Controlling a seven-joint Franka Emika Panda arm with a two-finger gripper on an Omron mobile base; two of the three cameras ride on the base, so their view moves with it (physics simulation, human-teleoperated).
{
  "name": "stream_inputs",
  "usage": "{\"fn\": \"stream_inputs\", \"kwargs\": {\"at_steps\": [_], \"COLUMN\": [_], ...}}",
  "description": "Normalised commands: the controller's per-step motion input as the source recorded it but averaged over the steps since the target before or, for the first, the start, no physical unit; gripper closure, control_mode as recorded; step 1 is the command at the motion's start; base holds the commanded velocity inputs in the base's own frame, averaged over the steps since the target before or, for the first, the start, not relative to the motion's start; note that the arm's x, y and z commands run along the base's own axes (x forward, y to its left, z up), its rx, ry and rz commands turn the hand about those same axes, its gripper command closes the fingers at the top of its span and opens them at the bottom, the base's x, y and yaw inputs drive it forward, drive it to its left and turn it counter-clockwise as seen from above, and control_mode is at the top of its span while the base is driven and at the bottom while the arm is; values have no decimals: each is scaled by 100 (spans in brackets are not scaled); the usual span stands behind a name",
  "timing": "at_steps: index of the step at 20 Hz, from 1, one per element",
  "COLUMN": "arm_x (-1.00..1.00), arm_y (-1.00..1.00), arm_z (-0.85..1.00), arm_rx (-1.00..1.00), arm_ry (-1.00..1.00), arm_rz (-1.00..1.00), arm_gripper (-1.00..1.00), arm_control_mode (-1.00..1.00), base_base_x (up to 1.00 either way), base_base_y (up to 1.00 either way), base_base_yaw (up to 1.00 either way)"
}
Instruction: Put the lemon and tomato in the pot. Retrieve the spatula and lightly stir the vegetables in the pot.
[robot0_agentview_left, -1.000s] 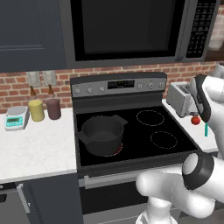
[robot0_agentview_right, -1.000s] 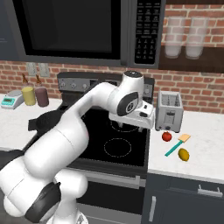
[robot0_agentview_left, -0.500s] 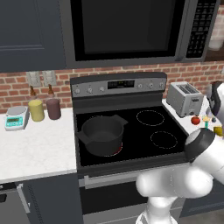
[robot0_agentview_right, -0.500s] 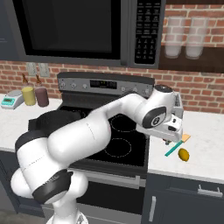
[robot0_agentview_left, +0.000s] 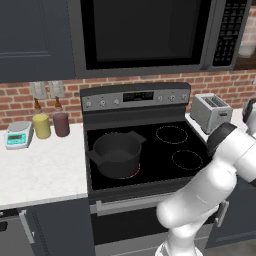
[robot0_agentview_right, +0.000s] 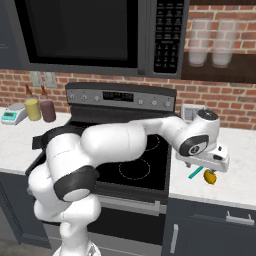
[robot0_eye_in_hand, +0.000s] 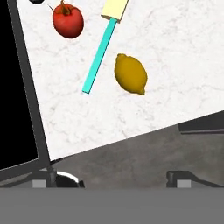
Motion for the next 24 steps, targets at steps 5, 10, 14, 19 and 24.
{"fn": "stream_inputs", "kwargs": {"at_steps": [5,10,14,19,24], "arm_x": [48,43,10,0,10], "arm_y": [-19,-16,-24,-31,-23], "arm_z": [-36,-40,-32,-22,-8], "arm_rx": [0,0,0,0,0], "arm_ry": [0,0,0,0,0], "arm_rz": [0,1,3,4,6], "arm_gripper": [-100,-100,-100,-100,-100], "arm_control_mode": [-100,-100,-100,-100,-100], "base_base_x": [0,0,0,0,0], "base_base_y": [0,0,0,0,0], "base_base_yaw": [0,0,0,0,0]}}
